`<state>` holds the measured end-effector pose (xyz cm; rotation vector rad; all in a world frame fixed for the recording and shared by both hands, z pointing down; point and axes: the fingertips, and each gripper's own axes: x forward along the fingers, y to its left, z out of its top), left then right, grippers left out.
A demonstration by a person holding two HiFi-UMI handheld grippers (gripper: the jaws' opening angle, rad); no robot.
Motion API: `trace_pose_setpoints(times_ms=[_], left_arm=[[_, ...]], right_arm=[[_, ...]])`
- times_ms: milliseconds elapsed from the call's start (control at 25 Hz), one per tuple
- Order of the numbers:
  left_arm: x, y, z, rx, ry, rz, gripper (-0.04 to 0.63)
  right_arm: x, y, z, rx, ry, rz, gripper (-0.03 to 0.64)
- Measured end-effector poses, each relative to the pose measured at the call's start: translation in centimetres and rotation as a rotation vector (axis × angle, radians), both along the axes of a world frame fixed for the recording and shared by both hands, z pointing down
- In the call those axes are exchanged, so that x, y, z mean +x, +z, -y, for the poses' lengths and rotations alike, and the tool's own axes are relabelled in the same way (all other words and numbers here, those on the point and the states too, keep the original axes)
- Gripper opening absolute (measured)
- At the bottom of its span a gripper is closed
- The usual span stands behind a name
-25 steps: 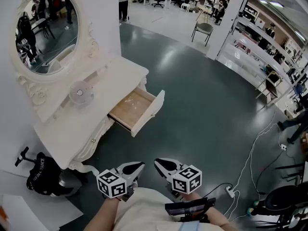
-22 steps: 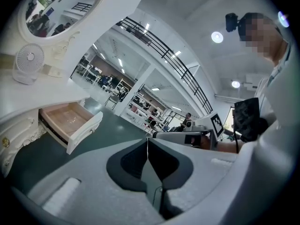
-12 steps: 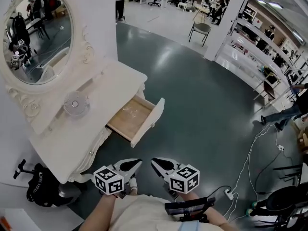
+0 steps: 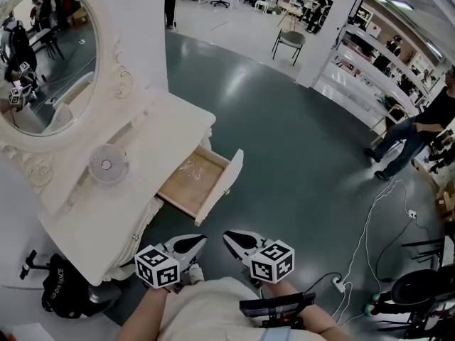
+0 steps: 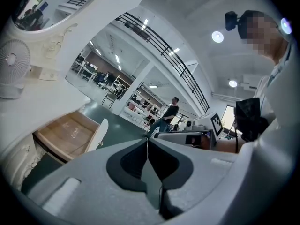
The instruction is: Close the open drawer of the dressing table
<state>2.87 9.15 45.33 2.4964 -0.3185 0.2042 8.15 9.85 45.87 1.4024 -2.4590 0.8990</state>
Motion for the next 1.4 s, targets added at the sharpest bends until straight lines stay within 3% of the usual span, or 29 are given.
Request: trace_pose_setpoints(times_ms=[240, 680, 1000, 1400], left_arm=[[-1.1, 0.8, 2.2, 0.004, -0.016, 0.014, 0.01], [0.5, 3.5, 3.0, -0.054, -0.03, 0.051, 0.01], [0.6, 4.6, 3.3, -0.082, -0.055, 0.072, 0.011], [0.9, 8.0, 4.9, -0.105, -0.072, 0.115, 0.011]], right_arm=[[0.0, 1.5, 1.8, -0.006, -0.022, -0.052, 0.018], [-0.2, 4.1, 4.9, -0.018, -0.145, -0.104, 0.018], [2.2, 9.3, 7.5, -0.12, -0.121, -0.111, 0.018], [2.8, 13.1, 9.7, -0.154, -0.148, -0.191, 0.018]])
